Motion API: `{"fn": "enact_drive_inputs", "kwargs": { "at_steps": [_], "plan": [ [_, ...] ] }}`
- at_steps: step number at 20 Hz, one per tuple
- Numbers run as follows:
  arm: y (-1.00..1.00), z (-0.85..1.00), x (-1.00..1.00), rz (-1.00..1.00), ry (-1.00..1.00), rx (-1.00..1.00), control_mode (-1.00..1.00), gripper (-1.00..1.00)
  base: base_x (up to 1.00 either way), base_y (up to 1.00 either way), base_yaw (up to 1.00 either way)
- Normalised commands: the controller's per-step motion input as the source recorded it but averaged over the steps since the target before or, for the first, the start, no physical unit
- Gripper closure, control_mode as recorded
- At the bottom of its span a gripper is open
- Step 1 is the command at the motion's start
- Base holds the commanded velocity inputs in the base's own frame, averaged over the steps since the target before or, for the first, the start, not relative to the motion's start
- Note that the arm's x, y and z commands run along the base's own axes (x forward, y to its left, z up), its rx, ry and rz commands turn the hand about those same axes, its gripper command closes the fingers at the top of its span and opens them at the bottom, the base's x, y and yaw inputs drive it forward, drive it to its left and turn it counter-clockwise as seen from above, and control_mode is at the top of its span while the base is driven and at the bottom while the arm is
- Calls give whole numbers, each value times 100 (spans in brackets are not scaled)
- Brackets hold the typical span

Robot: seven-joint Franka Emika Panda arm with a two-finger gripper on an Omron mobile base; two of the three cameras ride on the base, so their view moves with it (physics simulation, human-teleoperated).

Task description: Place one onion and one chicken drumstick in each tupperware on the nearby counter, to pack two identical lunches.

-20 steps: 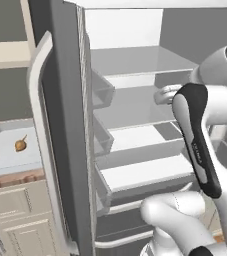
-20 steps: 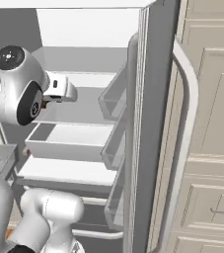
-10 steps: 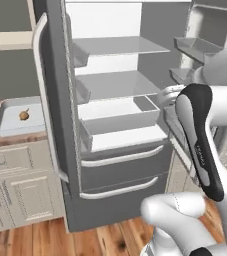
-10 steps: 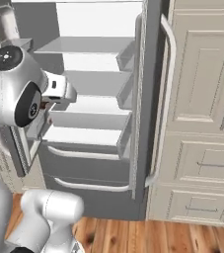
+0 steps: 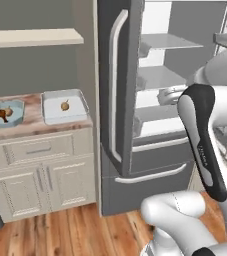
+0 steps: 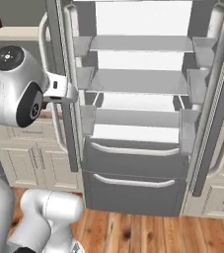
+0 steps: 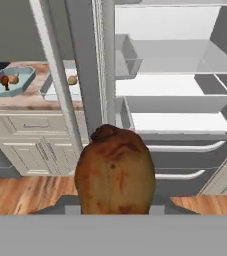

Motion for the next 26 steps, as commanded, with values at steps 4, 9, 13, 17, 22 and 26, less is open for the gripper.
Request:
{"fn": "enact_drive_inputs", "kwargs": {
  "at_steps": [4, 9, 13, 17, 22, 26],
  "plan": [
    [0, 0, 0, 0, 0, 0, 100, 100, 0, 100, 0],
    [0, 0, 0, 0, 0, 0, 100, 100, 0, 100, 0],
    [0, 0, 0, 0, 0, 0, 100, 100, 30, 91, 0],
    [0, 0, 0, 0, 0, 0, 100, 100, 89, 14, -3],
    [0, 0, 0, 0, 0, 0, 100, 100, 100, 0, -2],
    [0, 0, 0, 0, 0, 0, 100, 100, 100, 0, -4]
  ]
}}
